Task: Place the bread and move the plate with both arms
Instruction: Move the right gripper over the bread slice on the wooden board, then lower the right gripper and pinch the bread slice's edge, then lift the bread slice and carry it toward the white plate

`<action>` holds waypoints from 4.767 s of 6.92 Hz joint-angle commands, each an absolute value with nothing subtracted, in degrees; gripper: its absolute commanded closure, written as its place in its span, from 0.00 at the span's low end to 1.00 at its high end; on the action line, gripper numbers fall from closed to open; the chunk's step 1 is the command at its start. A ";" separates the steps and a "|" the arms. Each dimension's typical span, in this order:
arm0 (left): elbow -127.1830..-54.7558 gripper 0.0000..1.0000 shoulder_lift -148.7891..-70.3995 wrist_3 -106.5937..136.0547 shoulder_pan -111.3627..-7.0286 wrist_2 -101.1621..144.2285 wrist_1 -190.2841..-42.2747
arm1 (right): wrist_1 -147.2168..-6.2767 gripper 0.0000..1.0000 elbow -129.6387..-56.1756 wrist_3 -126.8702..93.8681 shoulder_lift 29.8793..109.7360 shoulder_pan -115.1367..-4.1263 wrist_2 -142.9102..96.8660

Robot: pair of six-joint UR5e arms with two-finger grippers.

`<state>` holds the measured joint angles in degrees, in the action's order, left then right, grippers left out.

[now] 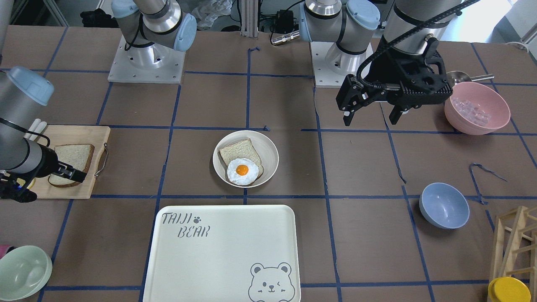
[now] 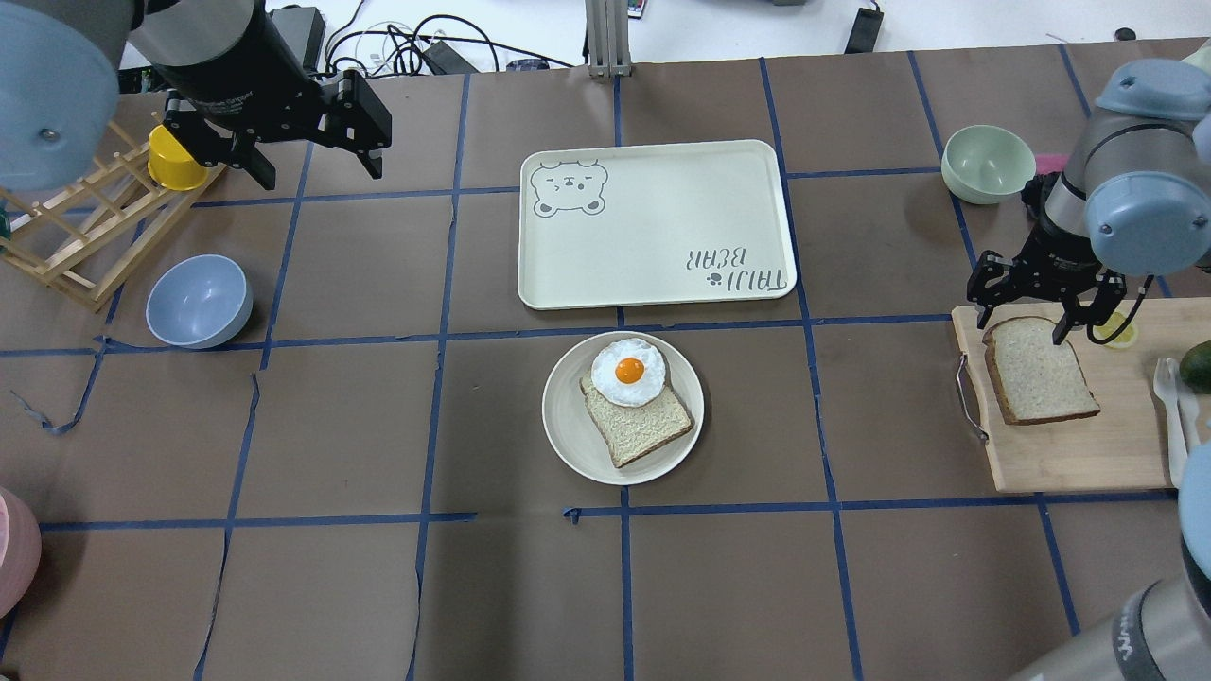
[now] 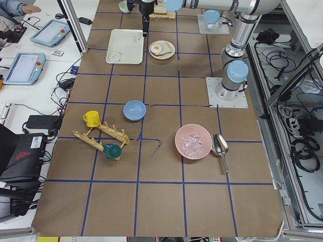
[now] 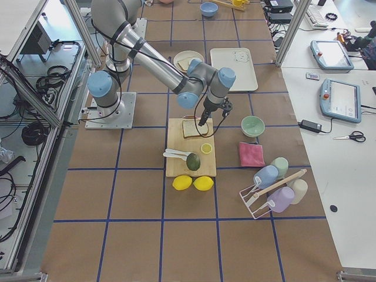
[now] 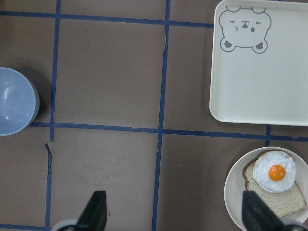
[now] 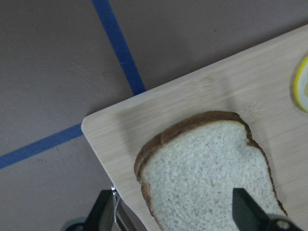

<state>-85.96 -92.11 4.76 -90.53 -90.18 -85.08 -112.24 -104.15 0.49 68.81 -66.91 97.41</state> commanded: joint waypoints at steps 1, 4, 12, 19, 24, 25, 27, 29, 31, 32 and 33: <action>-85.87 0.00 -92.11 4.75 -90.53 -90.09 -85.08 | -113.64 0.22 -104.15 0.35 67.24 -66.88 97.38; -85.87 0.00 -92.11 4.75 -90.53 -90.18 -85.08 | -113.73 0.34 -104.15 0.26 67.06 -66.88 97.03; -85.87 0.00 -92.11 4.83 -90.53 -90.17 -85.08 | -114.87 1.00 -103.89 0.18 65.65 -66.88 96.50; -85.87 0.00 -92.11 4.75 -90.44 -90.17 -85.08 | -100.76 1.00 -94.68 -1.23 68.29 -66.88 95.71; -85.78 0.00 -92.20 2.92 -89.57 -90.79 -84.99 | -86.07 1.00 -84.66 -16.30 70.93 -75.11 95.36; -85.87 0.00 -92.02 2.64 -89.56 -90.79 -84.99 | -84.83 1.00 -83.16 -20.44 70.93 -78.02 93.27; -85.87 0.00 -92.37 2.64 -89.56 -90.53 -84.90 | -85.42 1.00 -81.92 -30.63 70.32 -87.84 91.07; -85.78 0.00 -92.37 2.64 -89.56 -90.09 -84.90 | -85.78 1.00 -79.99 -39.61 68.83 -94.88 88.07; -85.70 0.00 -92.46 2.64 -89.65 -90.09 -84.90 | -86.48 1.00 -78.75 -48.11 66.54 -101.57 87.98; -85.87 0.00 -92.29 2.64 -89.91 -90.26 -84.90 | -88.75 1.00 -78.66 -51.38 65.23 -104.47 87.80; -85.87 0.00 -92.20 2.64 -89.65 -90.26 -84.99 | -88.86 1.00 -78.75 -54.29 64.69 -106.33 86.15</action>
<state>-85.83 -92.30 2.64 -89.77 -90.22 -84.92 -88.02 -78.79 -50.44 65.66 -103.58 87.46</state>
